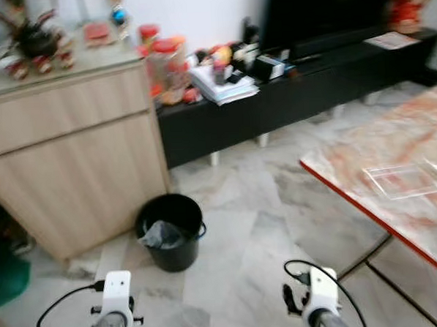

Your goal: Picking trash to rubbish bin

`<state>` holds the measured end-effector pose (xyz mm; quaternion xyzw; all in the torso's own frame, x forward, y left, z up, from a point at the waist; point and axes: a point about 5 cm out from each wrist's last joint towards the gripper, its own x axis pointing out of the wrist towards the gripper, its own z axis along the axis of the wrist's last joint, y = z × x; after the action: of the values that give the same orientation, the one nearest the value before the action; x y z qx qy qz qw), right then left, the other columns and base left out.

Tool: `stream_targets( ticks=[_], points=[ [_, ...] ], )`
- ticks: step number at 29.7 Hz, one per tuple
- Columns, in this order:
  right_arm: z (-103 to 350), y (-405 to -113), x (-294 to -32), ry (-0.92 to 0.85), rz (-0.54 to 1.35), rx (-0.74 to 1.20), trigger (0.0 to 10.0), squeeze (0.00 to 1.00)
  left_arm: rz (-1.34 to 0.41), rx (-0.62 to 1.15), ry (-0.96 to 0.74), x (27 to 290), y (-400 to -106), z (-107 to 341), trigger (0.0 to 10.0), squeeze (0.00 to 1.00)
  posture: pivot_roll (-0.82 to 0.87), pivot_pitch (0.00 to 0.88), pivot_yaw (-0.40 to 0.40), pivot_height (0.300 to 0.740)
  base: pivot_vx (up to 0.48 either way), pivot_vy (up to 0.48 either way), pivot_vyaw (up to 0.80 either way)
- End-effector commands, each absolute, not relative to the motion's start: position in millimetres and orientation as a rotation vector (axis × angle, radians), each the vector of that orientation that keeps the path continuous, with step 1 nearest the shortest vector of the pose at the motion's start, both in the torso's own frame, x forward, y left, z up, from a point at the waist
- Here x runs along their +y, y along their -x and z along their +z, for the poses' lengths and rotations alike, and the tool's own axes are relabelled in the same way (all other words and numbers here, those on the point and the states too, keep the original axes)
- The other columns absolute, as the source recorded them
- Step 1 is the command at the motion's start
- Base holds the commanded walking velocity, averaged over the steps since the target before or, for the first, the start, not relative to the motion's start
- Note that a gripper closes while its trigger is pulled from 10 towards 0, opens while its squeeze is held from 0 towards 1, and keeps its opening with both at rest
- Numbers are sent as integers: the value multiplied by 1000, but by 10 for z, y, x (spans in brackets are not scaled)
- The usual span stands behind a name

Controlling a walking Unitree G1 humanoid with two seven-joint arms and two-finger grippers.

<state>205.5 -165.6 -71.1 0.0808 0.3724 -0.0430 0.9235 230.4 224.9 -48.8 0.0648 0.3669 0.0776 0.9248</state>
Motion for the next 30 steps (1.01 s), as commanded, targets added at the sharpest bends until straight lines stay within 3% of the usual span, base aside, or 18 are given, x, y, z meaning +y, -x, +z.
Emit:
stream_targets(
  ticks=[1, 30],
  points=[
    [-722, -2029, -1732, -155, -113, 776, 10000, 0, 140, 747, -130, 2168, -2344, -482, 10000, 0, -11, 0, 15, 740, 0, 0, -800],
    [-735, -2004, -1727, -156, -126, 781, 10000, 0, 127, 744, -136, 2150, -2339, -487, 10000, 0, -9, 12, 19, 740, 0, 0, -800]
  ],
)
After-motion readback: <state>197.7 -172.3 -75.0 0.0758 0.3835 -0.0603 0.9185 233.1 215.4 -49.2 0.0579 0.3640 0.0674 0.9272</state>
